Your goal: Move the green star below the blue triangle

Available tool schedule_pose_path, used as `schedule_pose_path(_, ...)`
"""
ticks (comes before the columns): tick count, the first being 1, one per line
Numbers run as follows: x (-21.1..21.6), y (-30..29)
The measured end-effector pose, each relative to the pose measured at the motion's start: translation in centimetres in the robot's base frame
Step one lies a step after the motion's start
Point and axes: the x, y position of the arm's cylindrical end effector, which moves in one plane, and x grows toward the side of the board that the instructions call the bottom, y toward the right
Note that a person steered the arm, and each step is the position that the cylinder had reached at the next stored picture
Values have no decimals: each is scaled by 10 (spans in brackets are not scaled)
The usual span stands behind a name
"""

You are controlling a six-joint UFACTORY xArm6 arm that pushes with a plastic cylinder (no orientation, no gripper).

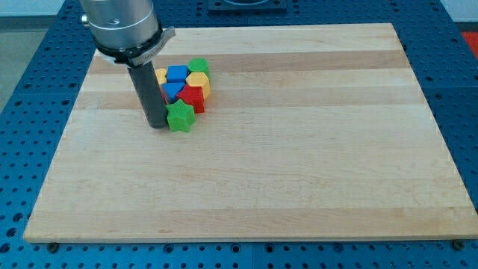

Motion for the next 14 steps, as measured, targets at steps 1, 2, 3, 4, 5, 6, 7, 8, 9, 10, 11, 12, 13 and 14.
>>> schedule_pose_path(1, -1, -13)
schedule_pose_path(2, -1, -22)
schedule_pose_path(3, 6, -24)
schedule_pose_path(4, 45, -5)
schedule_pose_path(5, 85, 49)
schedule_pose_path(6, 55, 118)
schedule_pose_path(7, 43, 121)
schedule_pose_path(8, 43, 104)
schedule_pose_path(9, 41, 81)
schedule_pose_path(10, 35, 73)
schedule_pose_path(11, 21, 69)
schedule_pose_path(12, 10, 61)
schedule_pose_path(13, 10, 51)
schedule_pose_path(14, 10, 51)
